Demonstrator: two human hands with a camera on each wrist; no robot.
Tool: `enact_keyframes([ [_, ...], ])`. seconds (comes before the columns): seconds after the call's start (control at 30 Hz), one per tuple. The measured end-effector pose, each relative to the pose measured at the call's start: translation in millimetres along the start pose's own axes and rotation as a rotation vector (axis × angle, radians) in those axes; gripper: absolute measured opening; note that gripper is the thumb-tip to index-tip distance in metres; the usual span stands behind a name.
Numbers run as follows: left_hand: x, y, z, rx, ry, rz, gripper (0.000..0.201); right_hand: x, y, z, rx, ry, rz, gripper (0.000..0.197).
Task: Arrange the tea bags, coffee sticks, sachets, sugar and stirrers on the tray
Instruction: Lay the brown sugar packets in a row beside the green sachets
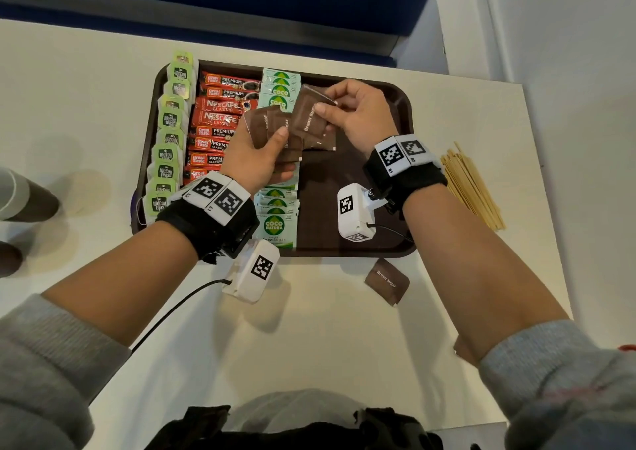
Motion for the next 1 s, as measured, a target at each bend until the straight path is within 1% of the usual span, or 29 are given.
enact_keyframes([
  [0.07,-1,0,0,0.000,0.004,-0.011,0.040,-2,4,-1,-0.028,-0.009,0.056,0.019],
  [0.2,-2,2,0,-0.021,-0.009,-0.022,0.041,-13,10,-5,-0.093,-0.072,0.064,0.021],
  [0.27,-2,2,0,-0.022,-0.012,-0.015,0.041,-15,12,-7,-0.107,-0.096,0.064,0.020],
  [0.33,-1,3,1,-0.024,-0.012,0.001,0.039,-16,10,-9,-0.072,-0.125,-0.007,0.014],
  [0.4,-1,5,1,-0.036,-0.018,0.018,0.035,-13,9,-8,-0.034,-0.126,-0.149,0.008],
  [0.43,0,6,1,-0.041,-0.018,0.023,0.033,-11,10,-7,-0.030,-0.124,-0.208,0.008],
  [0.5,2,6,1,-0.051,-0.006,0.021,0.031,-6,15,-5,-0.040,-0.123,-0.303,0.022],
  [0.53,2,7,1,-0.058,0.001,0.015,0.030,-4,18,-5,-0.047,-0.128,-0.337,0.025],
  [0.57,4,7,1,-0.062,0.008,0.010,0.030,-1,21,-6,-0.057,-0.131,-0.353,0.023],
  [0.63,6,6,2,-0.055,0.022,-0.006,0.030,6,29,-7,-0.097,-0.110,-0.354,0.013],
  [0.67,7,5,2,-0.048,0.029,-0.017,0.031,10,34,-7,-0.114,-0.093,-0.356,0.011],
  [0.77,7,5,4,-0.041,0.037,-0.025,0.033,18,50,-5,-0.164,-0.038,-0.376,0.012],
  [0.87,7,5,5,-0.049,0.034,-0.018,0.035,15,63,0,-0.212,-0.044,-0.425,0.013],
  [1.0,7,4,6,-0.047,0.034,-0.026,0.031,12,76,2,-0.274,-0.016,-0.400,0.017],
])
Point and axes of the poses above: each hand's wrist, its own z-axis towards the middle knuckle, its own x-axis out of the back of the hand, y = z × x, the point moved 10 cm from there along z, towards the middle knuckle, and after that the axes turned 1 degree about z, right-handed, at the moved point
